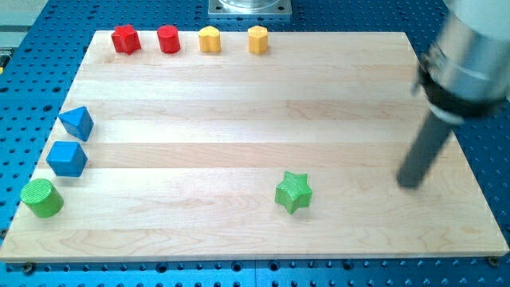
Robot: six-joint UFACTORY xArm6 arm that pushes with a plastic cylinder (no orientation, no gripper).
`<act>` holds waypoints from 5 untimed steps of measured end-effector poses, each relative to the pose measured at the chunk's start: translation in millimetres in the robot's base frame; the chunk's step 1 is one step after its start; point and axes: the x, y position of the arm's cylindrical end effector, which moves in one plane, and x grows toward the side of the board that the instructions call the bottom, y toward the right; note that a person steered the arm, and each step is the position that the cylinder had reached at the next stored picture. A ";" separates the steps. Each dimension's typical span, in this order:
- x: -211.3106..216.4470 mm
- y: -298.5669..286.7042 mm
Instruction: Push the green star vertically below the yellow hexagon
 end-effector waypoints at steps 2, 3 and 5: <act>-15.8 -244.9; -77.2 -334.1; -68.5 -254.8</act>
